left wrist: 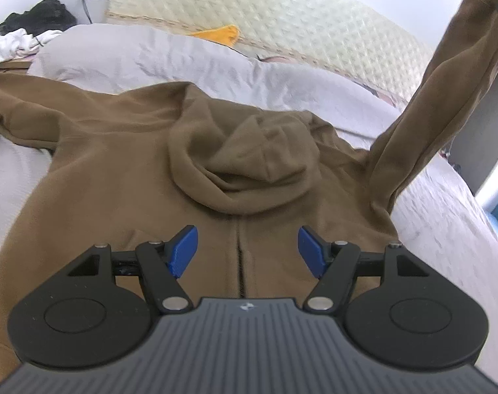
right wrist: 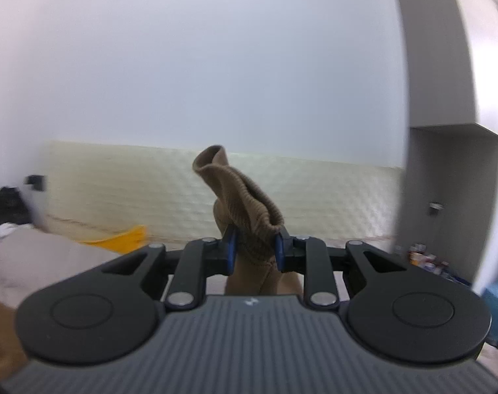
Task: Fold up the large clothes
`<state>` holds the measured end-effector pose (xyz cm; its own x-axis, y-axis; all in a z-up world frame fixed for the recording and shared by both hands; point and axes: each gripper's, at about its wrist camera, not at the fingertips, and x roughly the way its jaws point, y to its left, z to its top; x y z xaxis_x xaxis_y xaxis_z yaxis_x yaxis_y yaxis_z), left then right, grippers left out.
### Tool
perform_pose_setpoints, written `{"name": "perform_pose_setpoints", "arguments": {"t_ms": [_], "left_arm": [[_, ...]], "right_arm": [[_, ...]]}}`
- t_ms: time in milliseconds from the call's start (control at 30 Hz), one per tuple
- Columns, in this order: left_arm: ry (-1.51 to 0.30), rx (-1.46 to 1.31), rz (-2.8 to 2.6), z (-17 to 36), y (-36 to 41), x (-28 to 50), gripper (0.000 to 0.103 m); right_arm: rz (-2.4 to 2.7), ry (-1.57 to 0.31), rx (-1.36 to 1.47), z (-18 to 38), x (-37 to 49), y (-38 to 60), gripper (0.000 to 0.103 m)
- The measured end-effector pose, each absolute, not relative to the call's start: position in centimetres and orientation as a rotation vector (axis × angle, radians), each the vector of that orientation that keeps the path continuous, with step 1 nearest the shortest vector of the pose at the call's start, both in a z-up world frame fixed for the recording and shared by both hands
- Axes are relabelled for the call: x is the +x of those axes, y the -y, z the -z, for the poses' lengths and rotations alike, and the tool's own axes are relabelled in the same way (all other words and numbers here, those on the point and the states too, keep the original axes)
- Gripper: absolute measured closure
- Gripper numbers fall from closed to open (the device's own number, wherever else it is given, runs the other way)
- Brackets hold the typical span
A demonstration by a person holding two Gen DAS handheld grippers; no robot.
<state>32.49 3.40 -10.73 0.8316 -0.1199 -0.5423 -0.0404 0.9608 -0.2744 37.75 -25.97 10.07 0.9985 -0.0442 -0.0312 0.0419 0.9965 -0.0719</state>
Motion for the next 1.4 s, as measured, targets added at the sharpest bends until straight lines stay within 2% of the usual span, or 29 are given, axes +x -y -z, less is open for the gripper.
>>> {"name": "perform_pose_setpoints", "arguments": {"t_ms": [233,700,867,1033,1067,1133,1167,1200,1267,1400], "left_arm": [[-0.550,-0.312,-0.015,9.8,-7.8,31.0,0.031],[-0.487,-0.573,-0.250,11.1,-22.2,27.9,0.031],[-0.492,-0.598,-0.214,12.2,-23.1,28.9,0.031],[-0.484,-0.602,-0.142,12.9,-21.9,30.2,0.031],[-0.477,-0.597,-0.126,12.8,-21.7,30.3,0.031],[-0.458,-0.590,-0.096,12.7,-21.0,30.4,0.031],[-0.449,-0.588,-0.081,12.6,-20.6,30.4,0.031],[-0.444,-0.587,-0.069,12.4,-20.3,30.8,0.031],[-0.441,-0.584,-0.059,12.3,-19.7,30.7,0.031],[-0.459,-0.571,-0.049,12.2,-18.5,30.7,0.031]], "right_arm": [[-0.153,-0.055,-0.062,-4.2,36.1,16.9,0.082],[-0.461,-0.326,-0.116,13.1,32.7,-0.6,0.084],[-0.454,-0.419,-0.204,18.6,33.0,-2.4,0.083],[-0.465,-0.462,-0.197,19.6,33.4,-2.0,0.081],[-0.475,-0.468,-0.188,19.3,33.5,-1.9,0.075],[-0.525,-0.503,-0.144,19.4,33.3,-1.5,0.056],[-0.556,-0.537,-0.112,19.2,33.5,-1.4,0.040],[-0.588,-0.572,-0.077,19.0,33.5,-1.1,0.029],[-0.630,-0.619,-0.022,18.7,32.7,-0.1,0.025],[-0.640,-0.648,0.036,18.1,30.7,2.5,0.025]]}}
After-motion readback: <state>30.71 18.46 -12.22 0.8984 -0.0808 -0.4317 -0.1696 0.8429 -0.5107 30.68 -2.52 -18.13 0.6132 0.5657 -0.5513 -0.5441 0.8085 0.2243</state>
